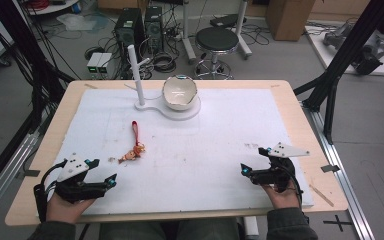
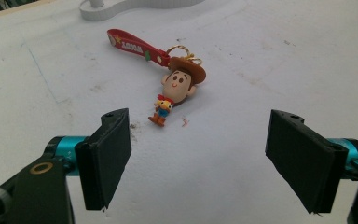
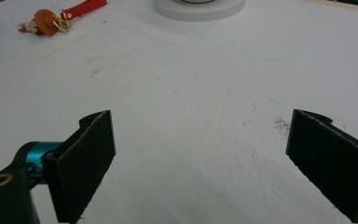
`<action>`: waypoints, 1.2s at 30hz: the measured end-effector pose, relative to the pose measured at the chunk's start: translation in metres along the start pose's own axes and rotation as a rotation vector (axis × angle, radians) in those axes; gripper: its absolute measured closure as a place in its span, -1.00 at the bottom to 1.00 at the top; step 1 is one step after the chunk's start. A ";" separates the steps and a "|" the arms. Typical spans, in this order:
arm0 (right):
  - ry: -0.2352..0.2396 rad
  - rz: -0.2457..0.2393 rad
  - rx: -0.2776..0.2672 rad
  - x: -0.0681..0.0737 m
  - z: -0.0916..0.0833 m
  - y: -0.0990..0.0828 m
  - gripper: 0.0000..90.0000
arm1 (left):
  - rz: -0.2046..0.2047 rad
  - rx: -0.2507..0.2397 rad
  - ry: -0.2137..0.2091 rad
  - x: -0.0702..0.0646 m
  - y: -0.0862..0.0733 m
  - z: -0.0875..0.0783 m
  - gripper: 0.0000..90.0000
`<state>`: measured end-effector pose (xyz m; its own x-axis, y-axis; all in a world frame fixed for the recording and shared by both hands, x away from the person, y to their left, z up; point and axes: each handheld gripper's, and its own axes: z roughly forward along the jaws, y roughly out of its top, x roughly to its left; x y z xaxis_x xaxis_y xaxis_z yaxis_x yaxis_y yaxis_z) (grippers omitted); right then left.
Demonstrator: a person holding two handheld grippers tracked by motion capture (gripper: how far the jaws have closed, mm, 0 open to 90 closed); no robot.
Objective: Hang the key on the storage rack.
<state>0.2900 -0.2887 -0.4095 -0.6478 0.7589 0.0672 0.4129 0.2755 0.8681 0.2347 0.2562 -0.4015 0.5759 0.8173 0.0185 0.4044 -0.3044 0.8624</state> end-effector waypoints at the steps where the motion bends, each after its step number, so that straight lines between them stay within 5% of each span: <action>1: 0.005 0.001 -0.002 0.001 0.000 0.000 -0.84 | -0.001 -0.002 0.001 0.000 0.000 -0.001 -0.50; 16: 0.034 -0.036 0.012 0.010 0.006 0.014 -0.84 | 0.006 -0.005 -0.003 -0.002 0.001 0.001 -0.50; 36: 0.083 -0.088 0.054 0.020 0.019 0.054 -0.84 | 0.008 -0.007 -0.006 -0.002 0.001 0.001 -0.50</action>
<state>0.3116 -0.2473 -0.3705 -0.7329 0.6795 0.0348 0.3846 0.3716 0.8450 0.2350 0.2537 -0.4009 0.5837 0.8117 0.0227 0.3946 -0.3080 0.8657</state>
